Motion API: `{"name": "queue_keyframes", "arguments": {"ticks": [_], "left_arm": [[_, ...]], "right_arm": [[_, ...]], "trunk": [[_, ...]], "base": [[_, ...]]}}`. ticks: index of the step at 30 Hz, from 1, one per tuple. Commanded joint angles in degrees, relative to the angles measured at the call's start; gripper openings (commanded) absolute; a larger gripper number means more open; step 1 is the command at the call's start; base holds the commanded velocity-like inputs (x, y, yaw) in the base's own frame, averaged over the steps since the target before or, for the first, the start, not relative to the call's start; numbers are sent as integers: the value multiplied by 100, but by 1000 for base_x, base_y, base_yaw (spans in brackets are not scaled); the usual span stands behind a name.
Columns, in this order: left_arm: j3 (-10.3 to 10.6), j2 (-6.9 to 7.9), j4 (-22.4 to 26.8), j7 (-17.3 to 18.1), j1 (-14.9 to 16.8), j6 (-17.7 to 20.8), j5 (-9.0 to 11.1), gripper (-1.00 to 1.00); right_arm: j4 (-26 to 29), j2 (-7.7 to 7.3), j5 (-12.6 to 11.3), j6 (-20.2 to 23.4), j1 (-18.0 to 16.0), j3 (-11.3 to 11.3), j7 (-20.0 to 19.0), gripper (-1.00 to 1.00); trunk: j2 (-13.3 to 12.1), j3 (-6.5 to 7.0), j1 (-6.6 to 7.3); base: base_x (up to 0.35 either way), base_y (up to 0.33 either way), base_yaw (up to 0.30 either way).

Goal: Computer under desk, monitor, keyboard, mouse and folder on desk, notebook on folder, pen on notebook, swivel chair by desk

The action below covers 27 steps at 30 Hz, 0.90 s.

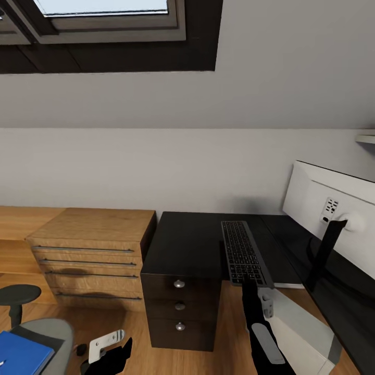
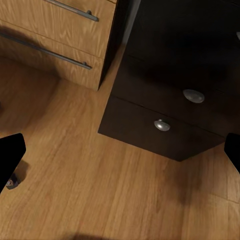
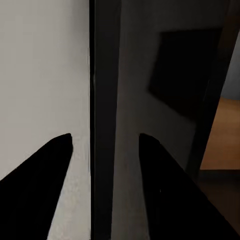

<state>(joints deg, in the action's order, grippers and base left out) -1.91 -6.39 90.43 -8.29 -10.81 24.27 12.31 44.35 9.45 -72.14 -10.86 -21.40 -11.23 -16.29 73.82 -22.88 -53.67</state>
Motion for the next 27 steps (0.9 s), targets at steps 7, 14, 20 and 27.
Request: {"name": "queue_keyframes", "arguments": {"ticks": [7,14,20,27], "left_arm": [[-2,-2,10,-32,0,25,61,100],[-15,5,10,13,0,28,61,100],[-19,6,10,20,0,17,61,100],[-20,6,10,20,0,16,61,100]], "right_arm": [[-5,4,-55,0,-4,-11,-48,100],[-5,4,-55,-9,-4,-11,-49,100],[-5,4,-55,-13,-4,-11,-50,100],[-36,4,-55,-19,-4,-11,-48,100]], "trunk": [[4,-5,0],[4,-5,0],[4,-5,0],[4,-5,0]], "base": [[0,0,0],[0,0,0],[-160,0,0],[-322,0,0]]}}
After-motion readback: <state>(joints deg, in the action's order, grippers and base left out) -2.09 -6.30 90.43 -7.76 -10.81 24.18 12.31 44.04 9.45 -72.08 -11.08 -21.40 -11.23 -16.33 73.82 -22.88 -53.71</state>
